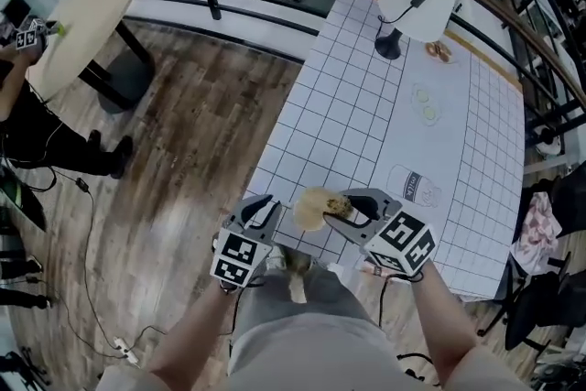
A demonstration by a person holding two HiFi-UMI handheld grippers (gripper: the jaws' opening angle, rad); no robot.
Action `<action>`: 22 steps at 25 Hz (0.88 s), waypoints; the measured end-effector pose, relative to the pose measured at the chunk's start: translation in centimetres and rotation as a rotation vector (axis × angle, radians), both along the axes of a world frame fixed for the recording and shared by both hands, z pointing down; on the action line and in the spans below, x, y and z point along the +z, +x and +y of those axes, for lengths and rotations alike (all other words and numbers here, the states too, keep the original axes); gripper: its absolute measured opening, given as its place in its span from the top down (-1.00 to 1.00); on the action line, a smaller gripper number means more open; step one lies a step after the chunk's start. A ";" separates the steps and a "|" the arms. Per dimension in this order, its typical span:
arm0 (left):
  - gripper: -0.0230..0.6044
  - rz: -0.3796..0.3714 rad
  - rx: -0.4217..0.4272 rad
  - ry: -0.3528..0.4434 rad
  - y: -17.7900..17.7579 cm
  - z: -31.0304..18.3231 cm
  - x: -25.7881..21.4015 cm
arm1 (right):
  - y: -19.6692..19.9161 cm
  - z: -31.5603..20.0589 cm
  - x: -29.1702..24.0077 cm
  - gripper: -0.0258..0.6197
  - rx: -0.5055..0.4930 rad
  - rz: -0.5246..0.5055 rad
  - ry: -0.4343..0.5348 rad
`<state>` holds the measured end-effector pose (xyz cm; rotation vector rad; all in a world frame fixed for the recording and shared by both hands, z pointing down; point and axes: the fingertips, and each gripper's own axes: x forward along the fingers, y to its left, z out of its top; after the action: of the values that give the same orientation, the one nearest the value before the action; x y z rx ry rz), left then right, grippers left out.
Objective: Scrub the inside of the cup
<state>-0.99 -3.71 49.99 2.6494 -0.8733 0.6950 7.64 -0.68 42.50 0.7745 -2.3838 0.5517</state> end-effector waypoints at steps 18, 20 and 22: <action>0.71 0.202 -0.012 0.364 1.4 -2.8 -24.3 | 3.1 -2.7 -17.4 0.45 0.350 -0.113 0.491; 0.71 0.226 -0.014 0.404 1.3 -2.5 -26.9 | 3.4 -2.3 -19.5 0.45 0.371 -0.126 0.541; 0.71 0.250 -0.017 0.450 1.2 -2.3 -29.5 | 3.8 -2.1 -21.6 0.45 0.391 -0.137 0.594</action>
<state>0.22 -5.99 20.49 3.0214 -1.0788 0.1624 11.42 -2.74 20.88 1.5223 -2.5583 0.0222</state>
